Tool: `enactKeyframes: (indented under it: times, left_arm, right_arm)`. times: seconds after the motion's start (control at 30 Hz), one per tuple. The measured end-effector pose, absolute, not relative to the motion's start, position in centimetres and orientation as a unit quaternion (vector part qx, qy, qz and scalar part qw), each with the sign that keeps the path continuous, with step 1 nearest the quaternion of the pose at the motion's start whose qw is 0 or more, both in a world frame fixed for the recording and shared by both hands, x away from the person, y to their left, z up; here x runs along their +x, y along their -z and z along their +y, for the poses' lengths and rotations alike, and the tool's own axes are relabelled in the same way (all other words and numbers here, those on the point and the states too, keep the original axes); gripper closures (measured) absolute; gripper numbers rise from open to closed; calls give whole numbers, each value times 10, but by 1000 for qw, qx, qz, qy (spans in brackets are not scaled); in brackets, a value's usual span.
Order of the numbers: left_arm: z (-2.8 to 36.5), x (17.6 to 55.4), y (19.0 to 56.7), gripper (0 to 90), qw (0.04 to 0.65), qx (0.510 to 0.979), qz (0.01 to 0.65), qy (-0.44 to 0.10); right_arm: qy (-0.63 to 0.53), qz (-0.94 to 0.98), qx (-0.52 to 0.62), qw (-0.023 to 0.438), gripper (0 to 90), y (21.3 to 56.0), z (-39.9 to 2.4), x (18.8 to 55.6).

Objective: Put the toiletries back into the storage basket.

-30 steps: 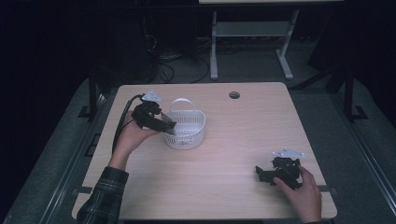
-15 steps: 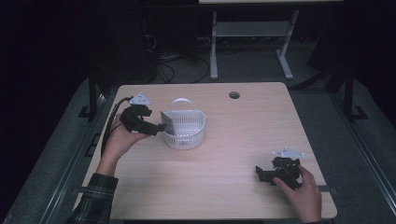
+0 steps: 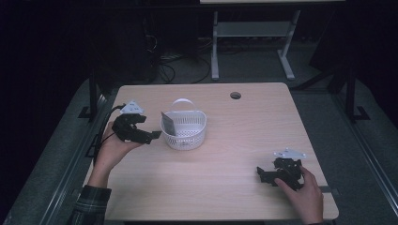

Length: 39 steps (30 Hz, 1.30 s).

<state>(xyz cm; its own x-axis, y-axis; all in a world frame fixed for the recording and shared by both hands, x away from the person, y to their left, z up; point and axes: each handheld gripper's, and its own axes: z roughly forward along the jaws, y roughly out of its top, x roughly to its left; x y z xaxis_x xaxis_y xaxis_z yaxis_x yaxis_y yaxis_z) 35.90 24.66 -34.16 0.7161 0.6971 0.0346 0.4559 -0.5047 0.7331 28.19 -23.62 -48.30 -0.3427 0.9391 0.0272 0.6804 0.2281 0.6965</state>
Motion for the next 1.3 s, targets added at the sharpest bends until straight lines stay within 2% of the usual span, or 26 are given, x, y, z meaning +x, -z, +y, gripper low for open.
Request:
enactKeyframes:
  times: [0.67, 1.3]
  left_arm:
    - [266, 319, 370, 136, 373, 842, 351, -169]
    - [279, 290, 425, 140, 354, 847, 362, -161]
  right_arm:
    - [-315, 756, 536, 205, 0, 483, -236, 282]
    - [-316, 755, 538, 203, 0, 483, -236, 282]
